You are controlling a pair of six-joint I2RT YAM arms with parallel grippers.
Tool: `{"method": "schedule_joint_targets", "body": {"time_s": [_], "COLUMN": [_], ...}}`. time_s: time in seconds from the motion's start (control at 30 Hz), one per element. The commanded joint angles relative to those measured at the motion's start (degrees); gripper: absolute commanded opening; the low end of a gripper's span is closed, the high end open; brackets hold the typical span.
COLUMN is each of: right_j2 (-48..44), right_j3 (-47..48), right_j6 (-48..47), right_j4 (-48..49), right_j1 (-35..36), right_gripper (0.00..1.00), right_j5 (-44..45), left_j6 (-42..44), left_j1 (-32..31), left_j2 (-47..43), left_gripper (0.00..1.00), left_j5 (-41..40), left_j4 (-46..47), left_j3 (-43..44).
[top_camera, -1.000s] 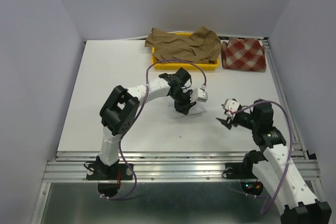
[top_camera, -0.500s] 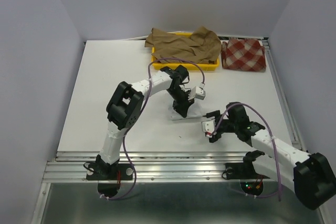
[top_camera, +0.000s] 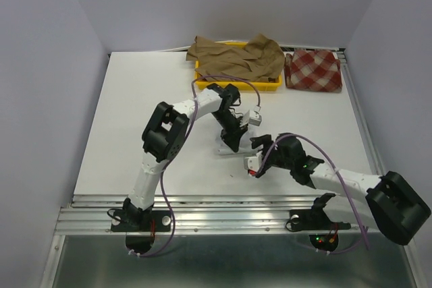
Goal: Fold and stack the skirts
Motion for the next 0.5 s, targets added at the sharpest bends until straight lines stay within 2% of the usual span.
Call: {"method": "schedule_joint_targets", "body": {"time_s": [0.0, 0.23, 0.37, 0.47], "right_j2": [6.9, 16.6, 22.9, 25.8], "right_j3": [1.6, 3.4, 5.2, 6.4], "right_j6": [-1.1, -1.9, -1.3, -2.1], "right_j4": [8.3, 15.9, 23.9, 25.3], "right_j1": [0.5, 1.1, 1.1, 1.1], "right_gripper": [0.80, 0.80, 0.79, 0.77], "right_j5": [2.3, 3.2, 7.1, 6.8], "left_j6": [1.9, 3.4, 3.6, 3.6], "left_j1": [0.7, 1.7, 1.7, 1.7], "left_j2": [0.3, 2.2, 2.1, 2.1], "left_gripper": [0.07, 0.07, 0.07, 0.07], "left_j5": [4.1, 6.1, 6.6, 7.6], "left_j4": [-4.6, -8.8, -8.8, -8.9], "left_j3": [4.2, 8.1, 7.9, 7.3]}}
